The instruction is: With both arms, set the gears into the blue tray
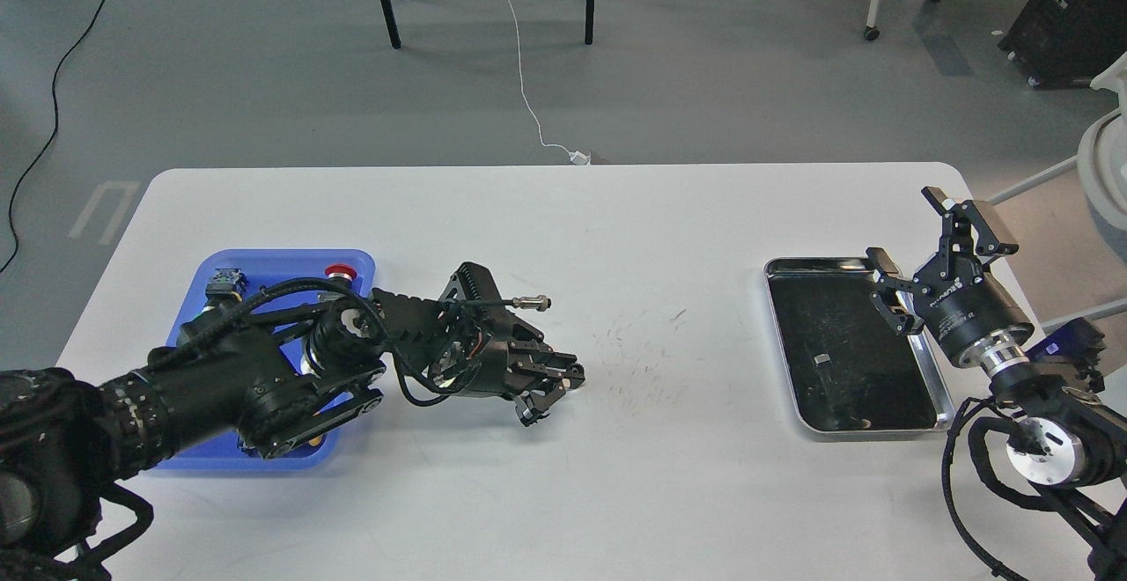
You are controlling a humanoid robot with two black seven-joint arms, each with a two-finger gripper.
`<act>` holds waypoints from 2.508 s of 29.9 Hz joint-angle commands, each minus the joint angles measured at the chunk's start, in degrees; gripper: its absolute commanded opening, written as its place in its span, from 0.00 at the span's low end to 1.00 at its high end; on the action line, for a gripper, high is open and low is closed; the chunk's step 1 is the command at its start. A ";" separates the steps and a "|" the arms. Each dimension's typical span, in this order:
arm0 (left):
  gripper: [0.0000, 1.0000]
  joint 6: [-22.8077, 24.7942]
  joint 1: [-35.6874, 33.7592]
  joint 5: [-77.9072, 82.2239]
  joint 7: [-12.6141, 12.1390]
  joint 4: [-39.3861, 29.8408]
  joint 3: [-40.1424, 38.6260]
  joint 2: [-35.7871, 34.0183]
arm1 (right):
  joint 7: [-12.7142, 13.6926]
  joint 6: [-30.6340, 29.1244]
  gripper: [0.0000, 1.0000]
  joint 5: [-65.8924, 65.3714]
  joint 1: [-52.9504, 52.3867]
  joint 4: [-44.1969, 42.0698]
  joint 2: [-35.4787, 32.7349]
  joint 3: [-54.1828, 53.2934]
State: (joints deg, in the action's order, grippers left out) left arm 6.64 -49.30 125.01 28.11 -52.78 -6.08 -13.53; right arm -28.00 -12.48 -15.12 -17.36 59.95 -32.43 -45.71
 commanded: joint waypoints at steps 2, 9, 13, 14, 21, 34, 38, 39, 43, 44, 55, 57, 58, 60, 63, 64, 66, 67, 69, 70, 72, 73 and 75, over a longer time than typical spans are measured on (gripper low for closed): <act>0.13 -0.22 -4.13 -0.01 -0.11 -6.26 -0.60 -8.15 | 0.00 -0.01 0.98 0.00 -0.39 0.00 0.00 0.09; 0.14 0.13 -4.76 -0.01 -0.11 -17.88 0.02 -30.65 | 0.00 -0.01 0.98 -0.17 -0.39 0.00 0.26 0.27; 0.15 -0.22 -1.07 -0.01 -0.11 -17.01 0.10 -39.10 | 0.00 -0.01 0.98 -0.26 -0.39 0.00 0.88 0.35; 0.15 -0.22 -0.19 -0.01 -0.11 -16.48 0.10 -40.25 | 0.00 -0.01 0.98 -0.26 -0.39 -0.09 0.88 0.44; 0.16 -2.94 5.17 -0.01 -0.11 -10.15 0.10 -41.23 | 0.00 -0.01 0.98 -0.35 -0.48 -0.27 1.76 0.44; 0.20 -3.56 6.32 -0.01 -0.11 -4.34 0.02 -36.48 | 0.00 -0.01 0.98 -0.35 -0.48 -0.18 1.67 0.27; 0.31 -3.56 6.41 -0.01 -0.11 -4.26 0.10 -35.78 | 0.00 0.00 0.98 -0.35 -0.48 -0.18 1.67 0.27; 0.36 -3.56 6.41 -0.01 -0.11 -4.26 0.10 -35.78 | 0.00 -0.01 0.98 -0.35 -0.48 -0.18 1.67 0.27; 0.70 -3.56 6.41 -0.01 -0.11 -4.17 0.10 -35.78 | 0.00 -0.01 0.98 -0.35 -0.48 -0.27 1.67 0.27; 0.77 -3.56 6.41 -0.01 -0.11 -4.17 0.02 -35.78 | 0.00 -0.01 0.98 -0.35 -0.48 -0.27 1.59 0.27; 0.91 -4.79 1.66 -20.46 -0.11 -13.29 -10.96 -37.62 | 0.00 0.78 0.98 -0.35 -1.18 -0.18 1.32 0.00; 0.91 -5.40 2.01 -31.09 -0.11 -16.98 -12.28 -36.92 | 0.00 0.87 0.98 -0.35 -1.27 -0.27 1.23 0.00; 0.91 -5.75 2.45 -37.58 -0.11 -19.18 -12.46 -36.40 | 0.00 0.96 0.98 -0.35 -1.27 -0.36 1.23 0.00; 0.92 -7.07 4.72 -51.21 -0.11 -22.79 -12.64 -34.03 | 0.00 1.40 0.98 -0.35 -1.27 -0.36 1.14 -0.08; 0.98 -8.22 9.47 -70.12 -0.11 -25.43 -15.18 -29.72 | 0.00 4.38 0.99 -0.35 -1.27 -0.36 1.32 -0.09; 0.98 -8.13 11.31 -74.17 -0.11 -25.44 -17.02 -27.80 | 0.00 5.43 0.99 -0.26 -1.27 -0.18 1.32 -0.08; 0.98 -8.39 15.35 -78.76 -0.11 -24.91 -21.32 -22.80 | 0.00 6.23 0.99 -0.26 -1.36 -0.01 1.23 0.00; 0.98 -8.57 17.55 -79.65 -0.11 -24.65 -23.86 -20.59 | 0.00 6.24 0.99 -0.26 -1.36 0.00 1.15 -0.08; 0.98 -8.75 21.42 -80.28 -0.11 -24.21 -28.79 -17.07 | 0.00 6.50 0.99 -0.26 -1.36 -0.09 1.06 -0.08; 0.98 -8.66 23.70 -80.28 -0.11 -23.95 -31.60 -15.40 | 0.00 6.41 0.99 -0.35 -1.36 -0.01 0.97 0.35; 0.98 -8.40 27.14 -80.36 -0.11 -23.16 -36.35 -11.80 | 0.00 6.15 0.99 -0.26 -1.45 0.17 0.97 0.62; 0.98 -7.87 28.80 -80.45 -0.11 -22.11 -39.50 -9.69 | 0.00 5.89 0.99 -0.26 -2.05 0.17 1.06 0.62; 0.98 -6.38 31.27 -80.45 -0.34 -20.35 -44.52 -6.44 | 0.00 5.80 0.99 -0.17 -3.81 0.17 1.40 0.97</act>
State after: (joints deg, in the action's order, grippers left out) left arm -1.38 -21.60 44.67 28.01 -75.24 -43.94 -24.40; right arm -27.99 -6.38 -15.39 -19.35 60.05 -31.42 -45.11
